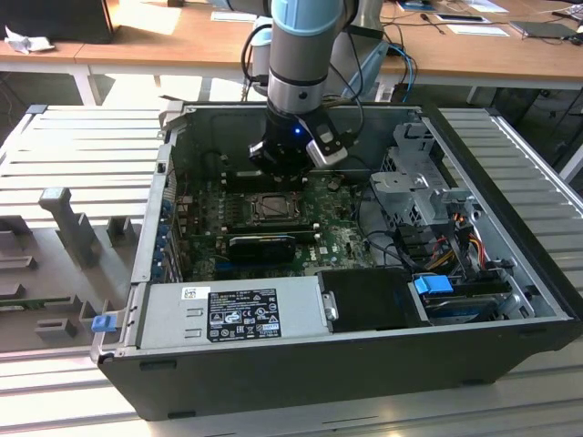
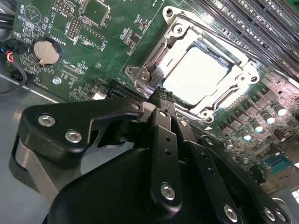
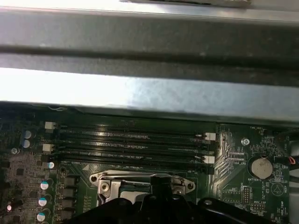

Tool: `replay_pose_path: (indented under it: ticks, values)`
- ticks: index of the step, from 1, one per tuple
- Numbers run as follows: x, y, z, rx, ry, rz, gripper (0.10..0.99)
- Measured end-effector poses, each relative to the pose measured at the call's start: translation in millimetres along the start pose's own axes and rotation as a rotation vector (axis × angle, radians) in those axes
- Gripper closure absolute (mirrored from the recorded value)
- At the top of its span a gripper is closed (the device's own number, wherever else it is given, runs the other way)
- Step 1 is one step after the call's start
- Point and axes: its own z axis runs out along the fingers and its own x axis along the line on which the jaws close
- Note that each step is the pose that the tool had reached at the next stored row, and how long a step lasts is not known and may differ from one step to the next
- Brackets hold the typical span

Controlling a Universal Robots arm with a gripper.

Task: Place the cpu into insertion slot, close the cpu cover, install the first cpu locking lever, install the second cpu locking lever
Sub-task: 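Install the second cpu locking lever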

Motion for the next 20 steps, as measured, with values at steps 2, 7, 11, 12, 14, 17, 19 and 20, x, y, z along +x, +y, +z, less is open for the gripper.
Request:
replay_pose_path:
  ticks: [2, 7, 11, 12, 14, 17, 19, 20]
  values:
    - [0.1, -1.5, -0.1, 0.0, 0.0, 0.0, 0.98]
    - [0.1, -1.2, -5.7, 0.0, -0.0001, 0.001, 0.98]
    - [0.3, -2.8, -6.0, 0.0, 0.0, 0.001, 0.98]
    - [0.4, -4.4, -6.1, 0.0, 0.0, 0.001, 0.98]
    - [0.5, -6.7, -6.2, 0.0, 0.0, 0.001, 0.98]
    - [0.7, -10.4, -6.3, 0.0, 0.0, 0.001, 0.98]
    - [0.9, -12.4, -6.3, 0.0, -0.0001, 0.001, 0.98]
    - [0.9, -13.4, -6.4, 0.0, -0.0001, 0.001, 0.98]
